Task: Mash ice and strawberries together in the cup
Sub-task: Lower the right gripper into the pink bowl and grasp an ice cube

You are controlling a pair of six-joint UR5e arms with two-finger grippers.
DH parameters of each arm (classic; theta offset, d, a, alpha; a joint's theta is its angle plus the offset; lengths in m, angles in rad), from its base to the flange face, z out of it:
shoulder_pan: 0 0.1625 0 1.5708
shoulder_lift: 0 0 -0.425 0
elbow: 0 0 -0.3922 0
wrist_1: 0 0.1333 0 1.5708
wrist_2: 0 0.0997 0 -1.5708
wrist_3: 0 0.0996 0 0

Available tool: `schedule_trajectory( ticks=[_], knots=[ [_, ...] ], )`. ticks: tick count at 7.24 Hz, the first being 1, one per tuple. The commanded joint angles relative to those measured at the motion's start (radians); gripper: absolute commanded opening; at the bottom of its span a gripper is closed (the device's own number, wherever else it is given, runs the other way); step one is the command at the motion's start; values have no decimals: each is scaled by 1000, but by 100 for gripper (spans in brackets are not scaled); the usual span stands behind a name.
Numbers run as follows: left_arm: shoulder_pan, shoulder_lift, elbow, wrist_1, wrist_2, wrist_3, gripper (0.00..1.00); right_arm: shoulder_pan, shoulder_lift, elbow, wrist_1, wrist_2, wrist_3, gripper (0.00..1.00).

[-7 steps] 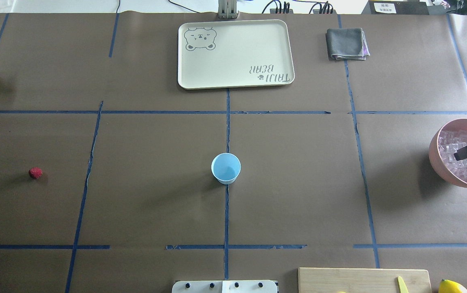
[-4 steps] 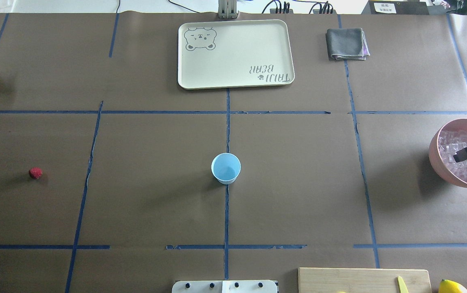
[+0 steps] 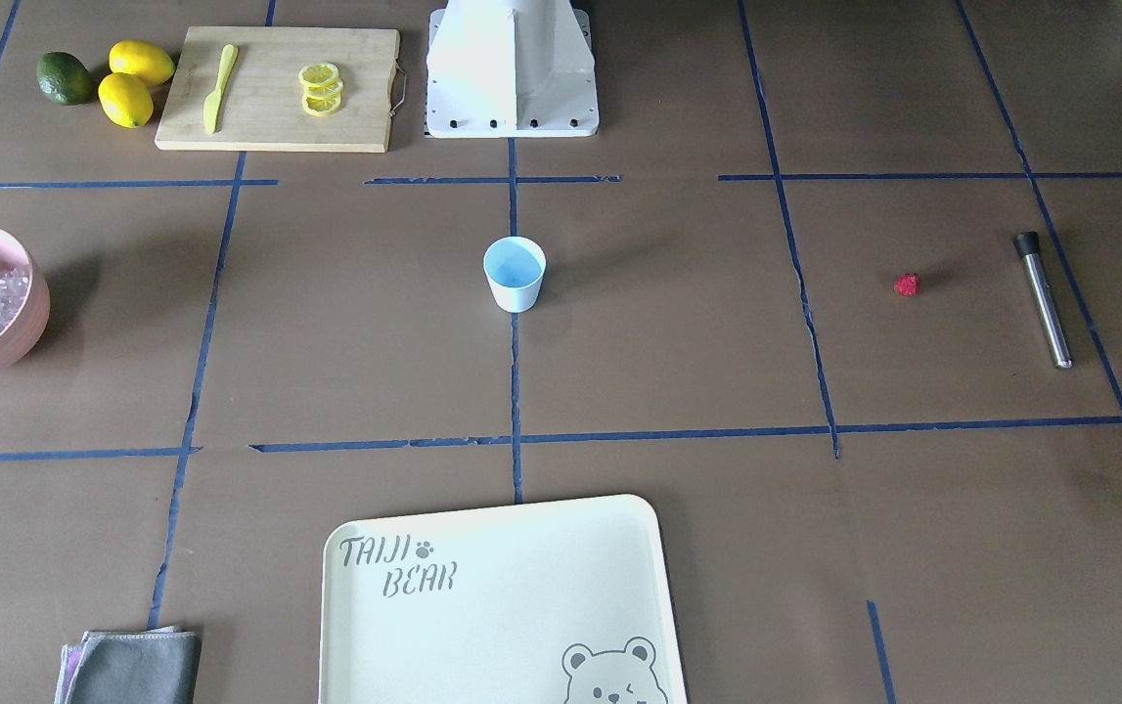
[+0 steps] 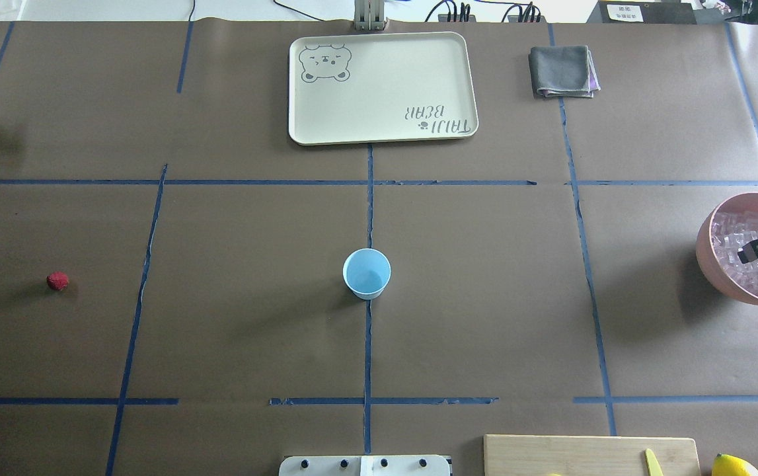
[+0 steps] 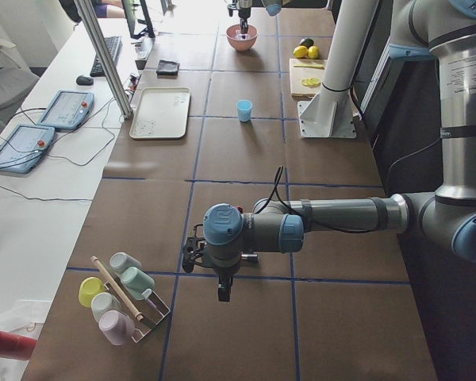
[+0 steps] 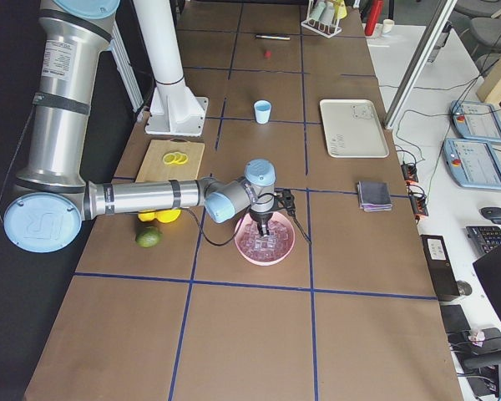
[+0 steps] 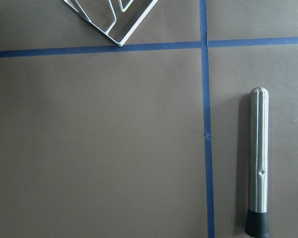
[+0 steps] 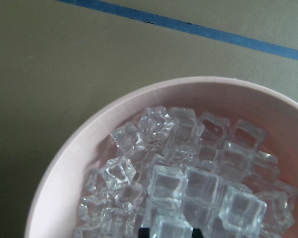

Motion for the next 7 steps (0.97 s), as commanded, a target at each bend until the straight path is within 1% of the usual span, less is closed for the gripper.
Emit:
schedule_trajectory(
  ticks=[1,2,3,4,5,6,7],
  knots=[
    [-1,2,-6,0,0,0,100,6,2,10,0,13,-1,4],
    [-1,3,-10,2,-1,0,100,16,-2,38,-3,16,-1,3],
    [-1,5,-15,2,0,0,100,47,2,76,-42,19,-2,2],
    [-1,5,-16,2,0,0,100,52,28,181,-218,18,-1,0],
    [-1,6,-16,2,0,0,100,59,121,266,-406,18,-1,0],
    [-1,6,-18,2,0,0,100,58,252,293,-551,18,-1,0],
    [-1,6,-20,0,0,0,100,27,353,293,-622,15,12,0]
  ],
)
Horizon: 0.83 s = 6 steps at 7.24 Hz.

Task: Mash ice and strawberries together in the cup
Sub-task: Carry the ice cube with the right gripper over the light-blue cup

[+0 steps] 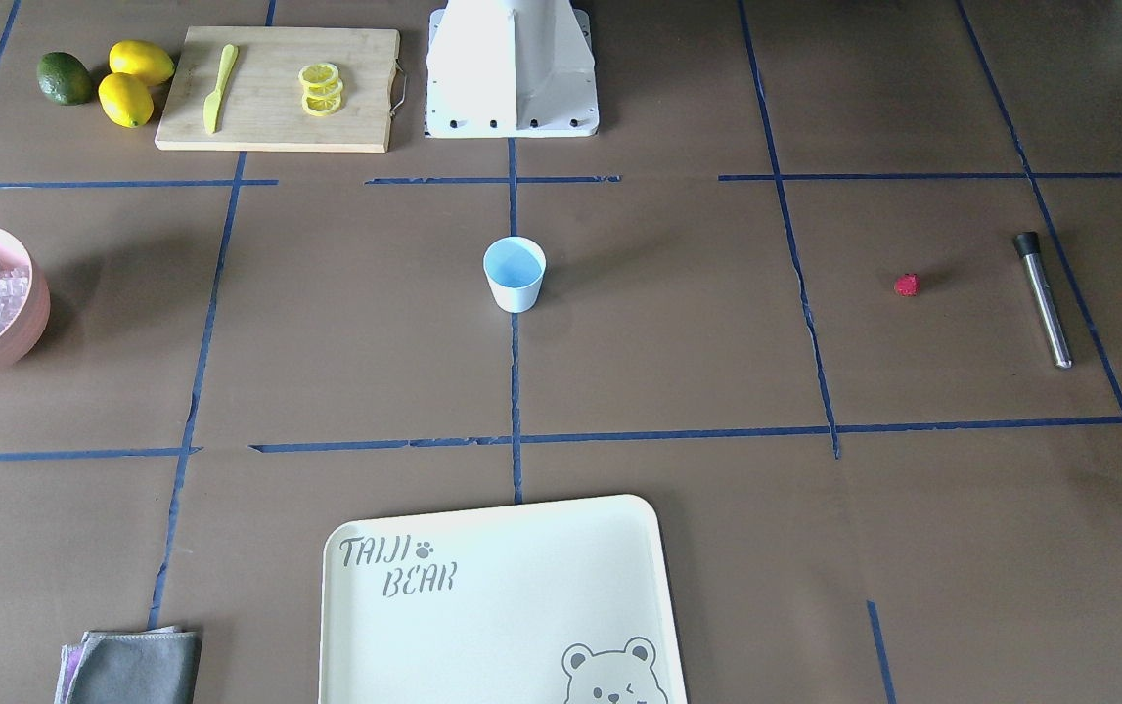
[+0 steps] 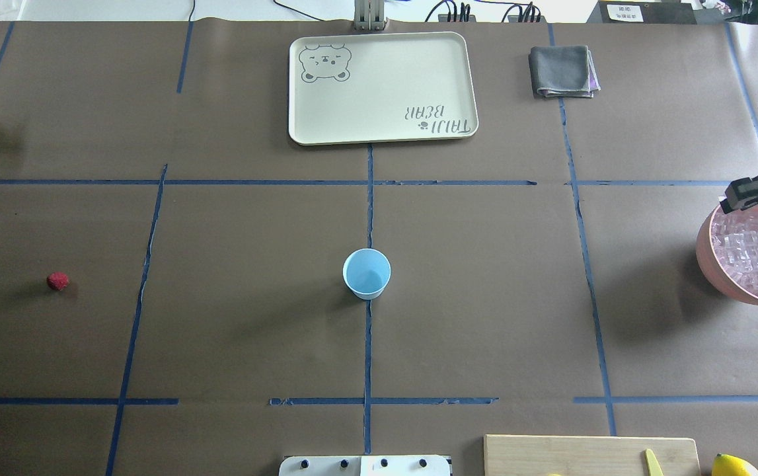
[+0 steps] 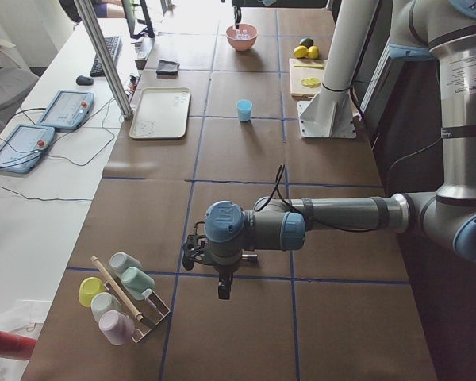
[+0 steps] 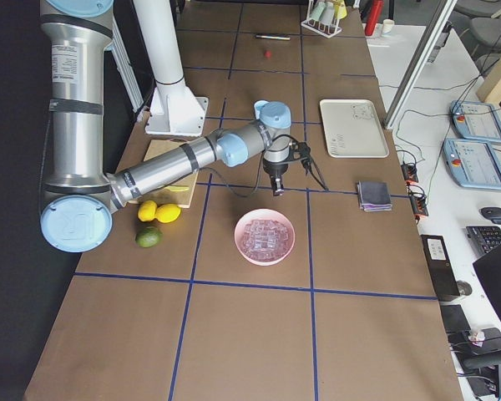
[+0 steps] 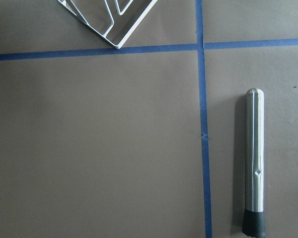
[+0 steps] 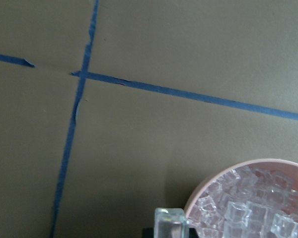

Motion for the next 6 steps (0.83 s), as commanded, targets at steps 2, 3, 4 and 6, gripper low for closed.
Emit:
schedule_trajectory(
  ticks=[2,3,4,6],
  knots=[
    [0,5,-26,8,0,0,100,-136,273,3,-160,-9,130,0],
    [2,5,-28,2,0,0,100,-201,377,-18,-204,-16,241,0],
    [2,3,-28,-1,-1,0,100,-282,495,-49,-253,-72,379,0],
    [2,3,-28,-1,0,0,100,-426,668,-140,-255,-197,591,0]
  ],
)
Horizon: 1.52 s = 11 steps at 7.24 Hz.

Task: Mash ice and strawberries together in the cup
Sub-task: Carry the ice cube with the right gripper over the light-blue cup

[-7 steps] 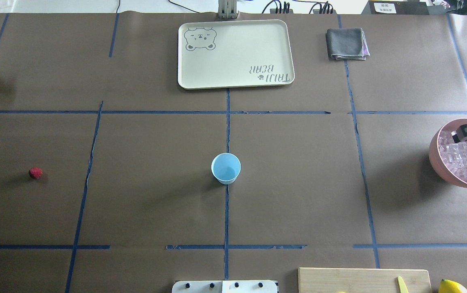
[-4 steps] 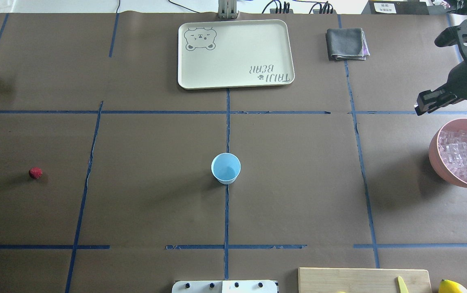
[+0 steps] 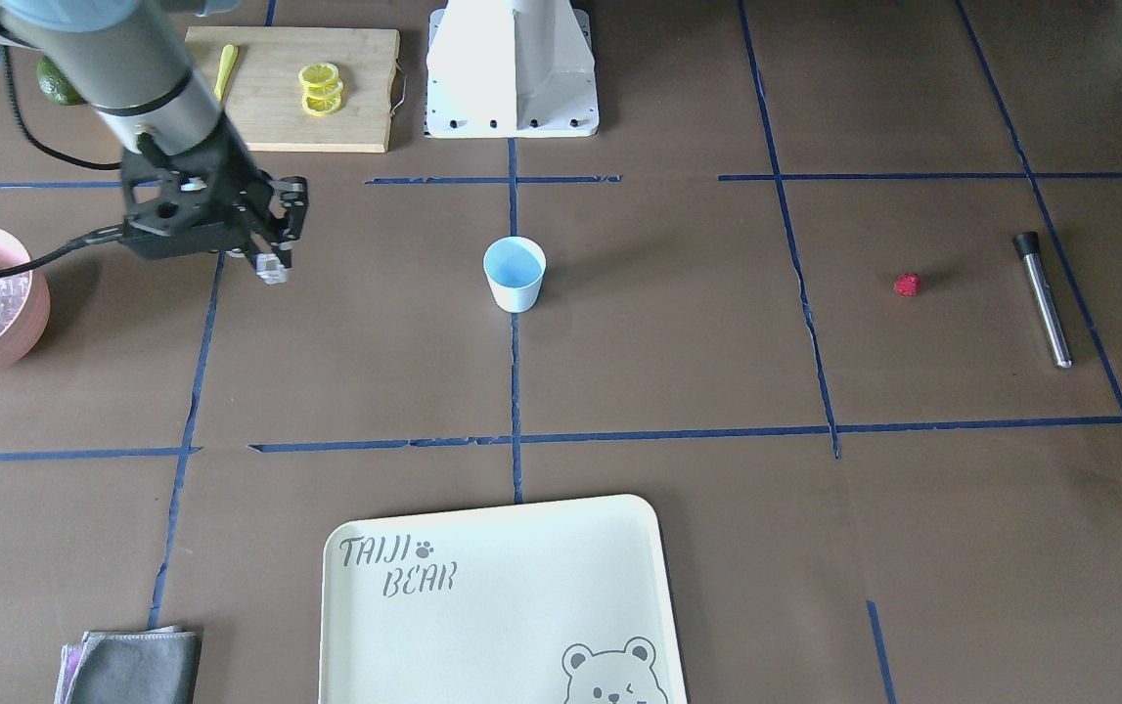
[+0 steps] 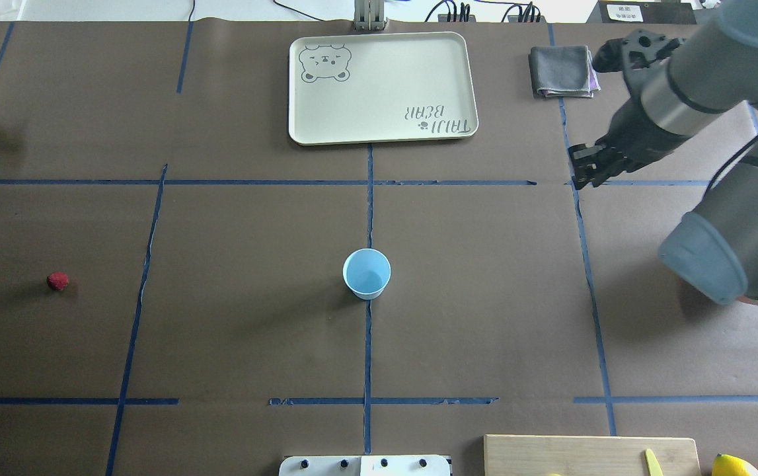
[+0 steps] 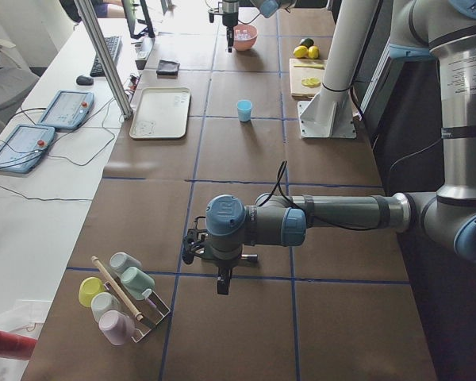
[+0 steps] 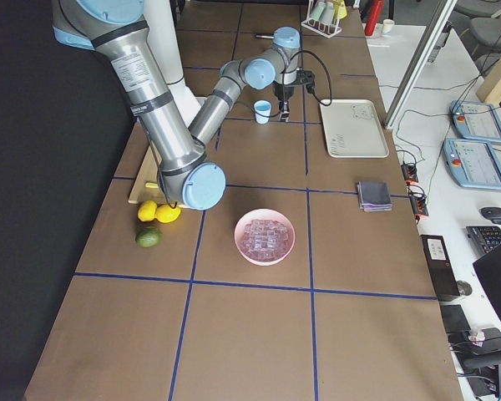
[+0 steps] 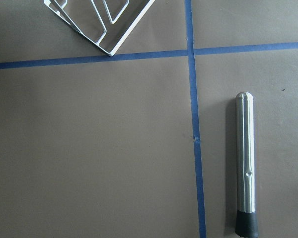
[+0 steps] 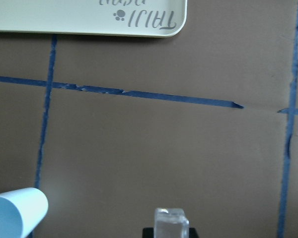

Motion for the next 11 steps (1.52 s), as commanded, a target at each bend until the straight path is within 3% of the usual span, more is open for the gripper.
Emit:
schedule_trajectory(
  ticks=[1,4,8,9,10,11],
  knots=[
    [0,0,0,-1,0,0,100,-157,196,-128,-9,-134,216,0],
    [0,0,0,-1,0,0,100,-271,339,-321,-2,-242,311,0],
    [0,0,0,-1,0,0,100,-339,332,-360,0,-284,329,2],
    [0,1,0,-1,0,2,100,-340,329,-361,0,-284,320,22],
    [0,1,1,-1,-10,0,100,-346,323,-360,3,-288,320,98],
    [0,1,1,1,-20,0,100,-346,320,-361,21,-290,320,99]
  ],
)
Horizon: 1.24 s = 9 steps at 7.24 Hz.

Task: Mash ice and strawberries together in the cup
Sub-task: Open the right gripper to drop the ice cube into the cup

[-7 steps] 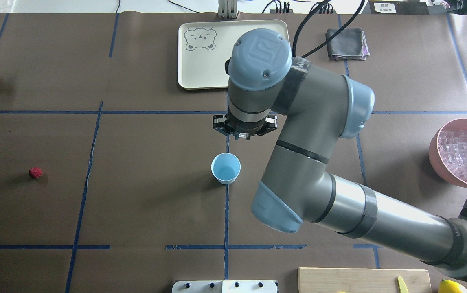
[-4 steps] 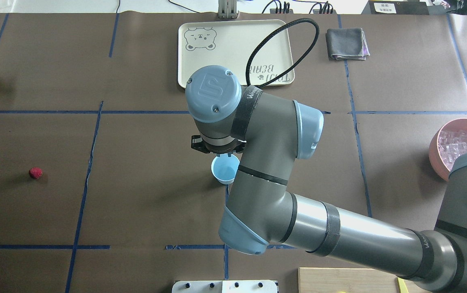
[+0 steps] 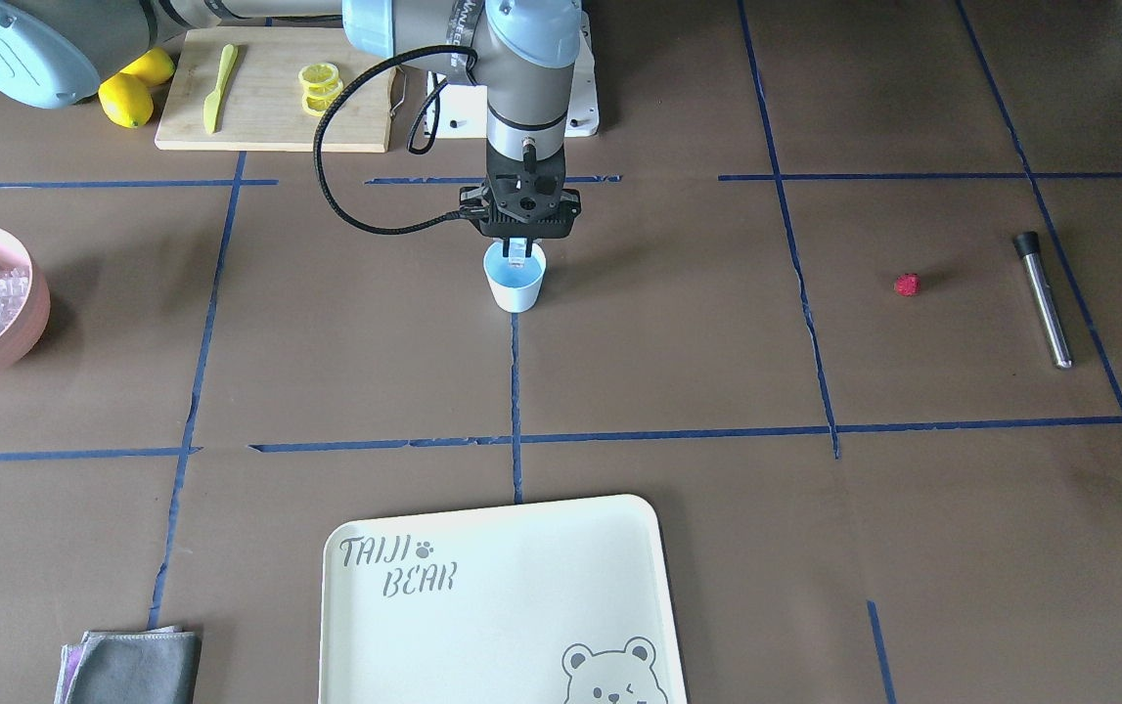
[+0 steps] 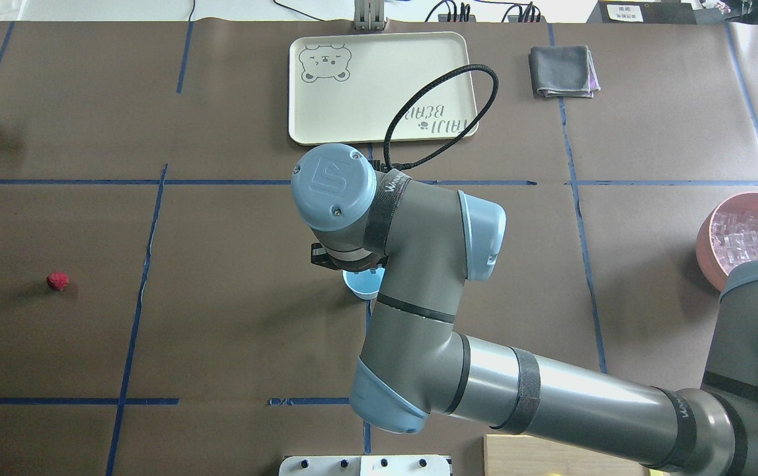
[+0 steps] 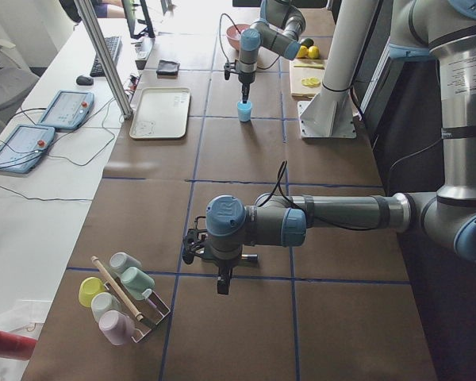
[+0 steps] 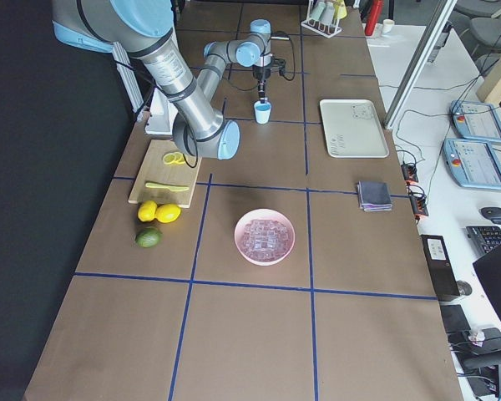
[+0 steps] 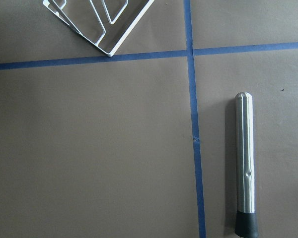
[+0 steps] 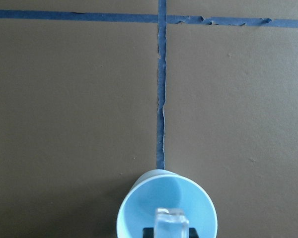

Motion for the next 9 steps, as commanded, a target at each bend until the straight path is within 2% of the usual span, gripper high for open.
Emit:
schedule_trajectory(
  ticks=[1,3,5,7,9],
  knots=[
    [0,0,-1,1,-11,0,100,-1,-6,0,15,-3,0,99],
    [0,0,1,0,-11,0,100,11,-5,26,14,1,-6,99],
    [0,0,1,0,-11,0,100,124,-73,91,8,90,-65,99],
    [0,0,1,0,-11,0,100,263,-291,260,12,138,-332,99],
    [0,0,1,-2,-11,0,100,407,-527,415,27,225,-597,99]
  ],
)
